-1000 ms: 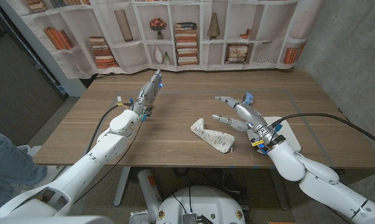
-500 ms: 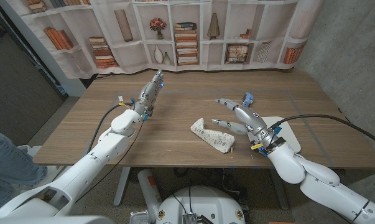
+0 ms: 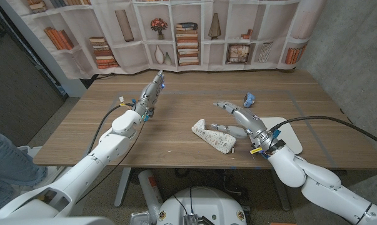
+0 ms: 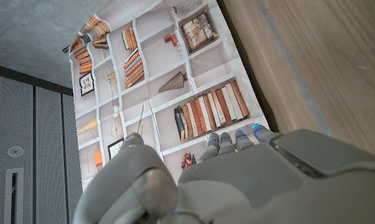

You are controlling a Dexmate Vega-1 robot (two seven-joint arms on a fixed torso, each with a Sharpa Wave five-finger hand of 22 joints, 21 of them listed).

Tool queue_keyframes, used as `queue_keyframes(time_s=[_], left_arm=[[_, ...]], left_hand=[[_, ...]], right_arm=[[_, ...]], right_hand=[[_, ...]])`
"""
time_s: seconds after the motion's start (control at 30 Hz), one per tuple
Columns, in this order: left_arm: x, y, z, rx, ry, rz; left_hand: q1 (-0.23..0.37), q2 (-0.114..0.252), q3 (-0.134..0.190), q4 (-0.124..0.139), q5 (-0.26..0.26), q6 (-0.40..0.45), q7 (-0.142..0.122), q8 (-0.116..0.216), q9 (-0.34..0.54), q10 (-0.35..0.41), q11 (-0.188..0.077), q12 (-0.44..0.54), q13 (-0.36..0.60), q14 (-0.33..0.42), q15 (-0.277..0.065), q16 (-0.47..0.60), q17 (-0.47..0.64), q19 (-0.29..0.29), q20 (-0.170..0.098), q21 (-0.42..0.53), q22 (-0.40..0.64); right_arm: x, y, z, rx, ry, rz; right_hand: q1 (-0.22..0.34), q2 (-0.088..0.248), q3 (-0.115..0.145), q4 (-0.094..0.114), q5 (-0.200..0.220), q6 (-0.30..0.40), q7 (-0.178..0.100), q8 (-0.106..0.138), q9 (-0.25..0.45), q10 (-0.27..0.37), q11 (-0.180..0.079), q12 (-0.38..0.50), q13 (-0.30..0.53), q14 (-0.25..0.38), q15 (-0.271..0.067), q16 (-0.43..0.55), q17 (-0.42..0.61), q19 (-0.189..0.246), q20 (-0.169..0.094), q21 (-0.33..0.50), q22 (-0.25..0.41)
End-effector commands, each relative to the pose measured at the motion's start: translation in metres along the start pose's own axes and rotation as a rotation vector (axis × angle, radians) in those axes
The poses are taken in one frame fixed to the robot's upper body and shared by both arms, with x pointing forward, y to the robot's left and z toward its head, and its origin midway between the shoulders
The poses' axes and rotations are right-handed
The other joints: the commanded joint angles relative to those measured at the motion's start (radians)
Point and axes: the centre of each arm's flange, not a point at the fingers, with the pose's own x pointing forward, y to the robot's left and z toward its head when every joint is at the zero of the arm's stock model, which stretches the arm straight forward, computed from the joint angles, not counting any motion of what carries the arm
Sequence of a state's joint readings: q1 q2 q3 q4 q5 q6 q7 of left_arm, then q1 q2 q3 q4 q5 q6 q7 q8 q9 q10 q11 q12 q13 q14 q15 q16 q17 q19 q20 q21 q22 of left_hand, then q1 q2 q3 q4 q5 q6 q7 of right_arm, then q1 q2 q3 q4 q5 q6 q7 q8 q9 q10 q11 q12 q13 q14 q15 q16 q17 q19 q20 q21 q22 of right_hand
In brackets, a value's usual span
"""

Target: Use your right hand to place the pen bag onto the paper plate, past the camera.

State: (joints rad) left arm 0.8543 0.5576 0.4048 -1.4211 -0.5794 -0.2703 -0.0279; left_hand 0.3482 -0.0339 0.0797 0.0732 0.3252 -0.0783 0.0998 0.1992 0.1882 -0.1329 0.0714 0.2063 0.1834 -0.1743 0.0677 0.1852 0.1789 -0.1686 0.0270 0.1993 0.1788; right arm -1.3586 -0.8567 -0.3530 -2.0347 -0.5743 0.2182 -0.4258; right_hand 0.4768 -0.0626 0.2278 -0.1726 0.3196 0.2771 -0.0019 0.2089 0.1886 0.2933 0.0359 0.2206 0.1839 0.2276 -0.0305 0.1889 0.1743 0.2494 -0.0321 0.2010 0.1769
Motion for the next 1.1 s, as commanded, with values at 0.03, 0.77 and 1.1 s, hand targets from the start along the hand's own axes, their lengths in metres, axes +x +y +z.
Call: queue_keyframes(time_s=[0.03, 0.77, 1.1], left_arm=[[0.002, -0.002, -0.001, 0.003, 0.003, -0.011], [0.004, -0.007, -0.002, 0.001, 0.006, -0.020], [0.003, -0.006, 0.001, 0.008, 0.000, -0.017]], left_hand=[[0.011, -0.002, -0.003, -0.001, -0.001, 0.002, 0.002, 0.004, 0.002, -0.002, -0.011, -0.003, 0.004, -0.023, 0.006, 0.003, 0.003, -0.057, 0.007, 0.002, 0.003], [0.014, 0.001, -0.006, -0.001, -0.003, 0.001, 0.004, 0.002, 0.002, -0.002, -0.007, -0.003, 0.005, -0.023, 0.009, 0.002, 0.004, -0.057, 0.012, 0.002, 0.003], [0.015, 0.001, -0.007, -0.001, -0.003, 0.000, 0.003, 0.002, 0.002, -0.002, -0.007, -0.003, 0.005, -0.023, 0.009, 0.003, 0.004, -0.057, 0.011, 0.002, 0.003]], right_arm=[[-0.002, 0.004, 0.006, -0.049, 0.008, 0.017], [0.000, 0.013, 0.010, -0.105, 0.019, 0.066], [0.005, 0.019, 0.010, -0.117, 0.017, 0.075]], right_hand=[[0.023, -0.006, 0.005, -0.004, 0.012, 0.011, -0.001, 0.004, 0.002, 0.017, -0.002, 0.008, 0.002, 0.014, -0.002, 0.006, 0.006, 0.013, 0.004, 0.002, 0.001], [0.054, -0.021, 0.005, 0.003, 0.027, 0.020, 0.024, 0.003, 0.002, 0.036, -0.001, 0.011, 0.002, 0.042, 0.000, 0.009, 0.007, 0.027, 0.012, 0.003, 0.001], [0.063, -0.024, 0.006, 0.006, 0.032, 0.028, 0.026, 0.005, 0.002, 0.050, -0.005, 0.015, 0.002, 0.053, -0.003, 0.011, 0.007, 0.030, 0.018, 0.003, 0.002]])
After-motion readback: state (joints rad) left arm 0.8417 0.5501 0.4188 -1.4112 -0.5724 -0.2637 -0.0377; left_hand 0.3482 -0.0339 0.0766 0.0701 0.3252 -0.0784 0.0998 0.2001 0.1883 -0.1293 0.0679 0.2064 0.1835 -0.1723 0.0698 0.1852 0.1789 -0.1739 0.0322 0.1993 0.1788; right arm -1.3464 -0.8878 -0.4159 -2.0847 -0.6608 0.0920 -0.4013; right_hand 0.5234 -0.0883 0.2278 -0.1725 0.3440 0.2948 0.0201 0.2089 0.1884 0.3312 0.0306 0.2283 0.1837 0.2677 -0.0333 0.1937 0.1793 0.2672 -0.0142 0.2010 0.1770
